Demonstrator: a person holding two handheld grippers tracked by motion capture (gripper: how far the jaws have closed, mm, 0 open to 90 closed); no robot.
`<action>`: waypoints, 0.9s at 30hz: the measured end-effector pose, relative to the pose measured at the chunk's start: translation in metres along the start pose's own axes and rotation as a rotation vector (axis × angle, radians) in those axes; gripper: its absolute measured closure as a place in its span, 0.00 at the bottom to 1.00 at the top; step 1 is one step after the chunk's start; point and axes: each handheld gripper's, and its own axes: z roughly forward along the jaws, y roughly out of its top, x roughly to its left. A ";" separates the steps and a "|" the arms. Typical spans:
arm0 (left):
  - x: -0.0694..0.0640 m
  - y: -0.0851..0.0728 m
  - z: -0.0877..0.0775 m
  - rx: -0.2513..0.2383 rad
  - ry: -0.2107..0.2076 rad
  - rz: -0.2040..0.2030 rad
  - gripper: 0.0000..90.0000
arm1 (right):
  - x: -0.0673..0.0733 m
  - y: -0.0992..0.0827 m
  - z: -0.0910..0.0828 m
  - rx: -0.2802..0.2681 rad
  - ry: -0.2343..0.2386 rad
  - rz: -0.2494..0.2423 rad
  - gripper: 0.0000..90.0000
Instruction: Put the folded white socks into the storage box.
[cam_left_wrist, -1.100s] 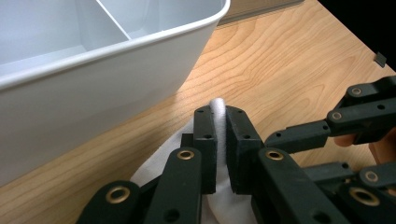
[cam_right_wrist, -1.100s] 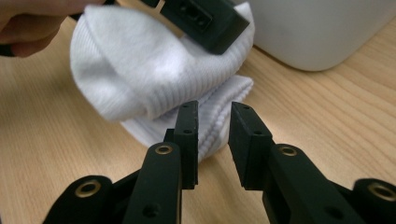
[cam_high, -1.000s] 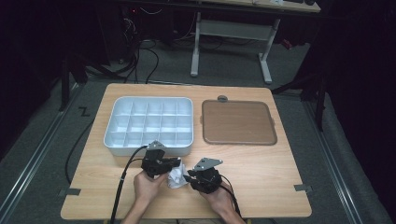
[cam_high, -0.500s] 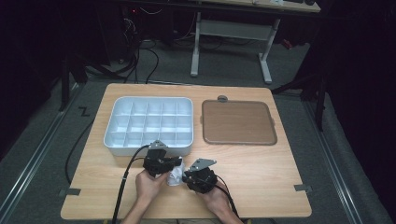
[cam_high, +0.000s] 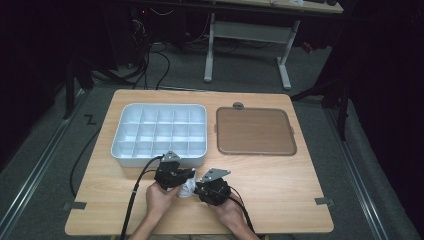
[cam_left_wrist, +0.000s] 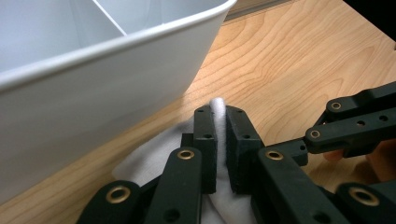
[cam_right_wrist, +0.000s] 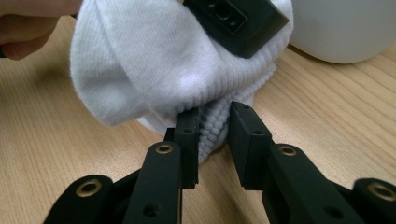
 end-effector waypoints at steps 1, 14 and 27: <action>0.001 0.000 0.000 0.002 -0.001 -0.002 0.94 | 0.000 0.000 0.000 -0.001 0.003 0.003 0.82; -0.003 -0.007 0.002 0.003 0.025 0.068 0.94 | -0.001 0.000 -0.001 0.009 0.012 0.000 0.82; -0.009 -0.005 0.000 0.008 0.022 0.087 0.91 | -0.001 0.000 -0.001 0.004 0.005 0.022 0.75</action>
